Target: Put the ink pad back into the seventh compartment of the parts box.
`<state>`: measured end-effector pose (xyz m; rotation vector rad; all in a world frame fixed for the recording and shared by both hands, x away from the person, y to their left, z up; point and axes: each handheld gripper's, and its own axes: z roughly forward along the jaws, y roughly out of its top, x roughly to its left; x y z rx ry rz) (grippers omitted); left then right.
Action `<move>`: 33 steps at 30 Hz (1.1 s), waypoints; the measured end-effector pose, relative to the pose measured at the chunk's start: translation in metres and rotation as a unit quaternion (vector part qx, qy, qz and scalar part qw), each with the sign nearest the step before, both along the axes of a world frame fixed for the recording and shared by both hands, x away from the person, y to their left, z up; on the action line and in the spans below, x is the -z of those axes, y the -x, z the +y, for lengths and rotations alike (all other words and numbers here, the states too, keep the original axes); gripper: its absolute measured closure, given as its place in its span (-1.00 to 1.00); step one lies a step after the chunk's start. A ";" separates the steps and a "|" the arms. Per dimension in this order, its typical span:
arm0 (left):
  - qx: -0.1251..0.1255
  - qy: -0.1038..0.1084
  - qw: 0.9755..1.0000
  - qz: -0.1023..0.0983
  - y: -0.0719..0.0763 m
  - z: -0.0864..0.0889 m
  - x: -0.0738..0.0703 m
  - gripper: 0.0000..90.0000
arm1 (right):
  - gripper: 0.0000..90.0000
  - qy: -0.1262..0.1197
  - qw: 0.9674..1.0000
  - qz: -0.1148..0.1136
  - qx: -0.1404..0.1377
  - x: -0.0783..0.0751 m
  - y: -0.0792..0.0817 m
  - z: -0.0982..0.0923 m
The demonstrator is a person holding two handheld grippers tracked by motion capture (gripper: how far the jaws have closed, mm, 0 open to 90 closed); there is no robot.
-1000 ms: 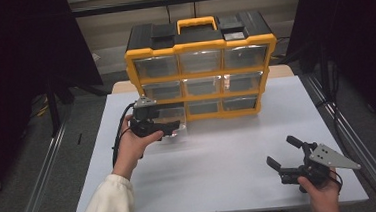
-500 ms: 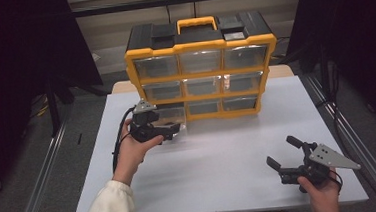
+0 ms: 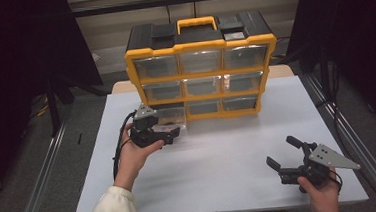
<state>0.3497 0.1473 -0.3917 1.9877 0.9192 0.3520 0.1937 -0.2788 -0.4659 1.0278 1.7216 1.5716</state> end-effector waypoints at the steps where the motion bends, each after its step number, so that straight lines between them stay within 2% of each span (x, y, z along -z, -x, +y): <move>1: 0.003 -0.003 1.000 -0.001 0.000 0.001 0.000 -0.75 | -0.97 0.000 1.000 0.000 0.000 0.000 0.000 0.000; 6: -0.002 0.001 1.000 -0.005 0.004 0.002 0.002 -0.73 | -0.97 -0.002 1.000 0.001 0.002 0.000 0.000 0.000; 7: 0.002 -0.005 1.000 -0.007 0.004 0.003 0.002 -0.70 | -0.97 0.001 1.000 -0.001 0.001 0.000 0.000 0.000; 9: -0.005 0.001 1.000 -0.007 0.005 0.003 0.004 -0.67 | -0.97 -0.002 1.000 0.000 0.002 0.000 0.000 0.000; 12: -0.013 -0.006 1.000 -0.011 0.007 0.004 0.006 -0.61 | -0.97 -0.002 1.000 0.001 0.002 0.000 0.000 0.000; 13: -0.011 0.000 1.000 -0.011 0.007 0.005 0.007 -0.59 | -0.97 -0.002 1.000 0.001 0.002 0.000 0.000 0.000; 22: -0.024 -0.001 0.999 -0.030 0.011 0.007 0.009 -0.26 | -0.97 0.000 1.000 0.000 0.001 0.000 0.000 0.000; 24: -0.028 0.007 0.999 -0.027 0.012 0.007 0.009 -0.15 | -0.97 0.000 1.000 0.000 0.000 0.000 0.000 0.000; 25: -0.025 0.002 0.999 -0.027 0.012 0.008 0.009 -0.12 | -0.97 -0.002 1.000 0.000 0.001 0.000 0.000 0.000; 27: -0.030 0.008 0.999 -0.026 0.013 0.008 0.009 -0.03 | -0.97 0.000 1.000 0.000 0.000 0.000 0.000 0.000; 33: -0.039 0.004 0.999 -0.024 0.014 0.010 0.009 0.09 | -0.97 0.001 1.000 -0.001 -0.002 0.000 0.000 -0.001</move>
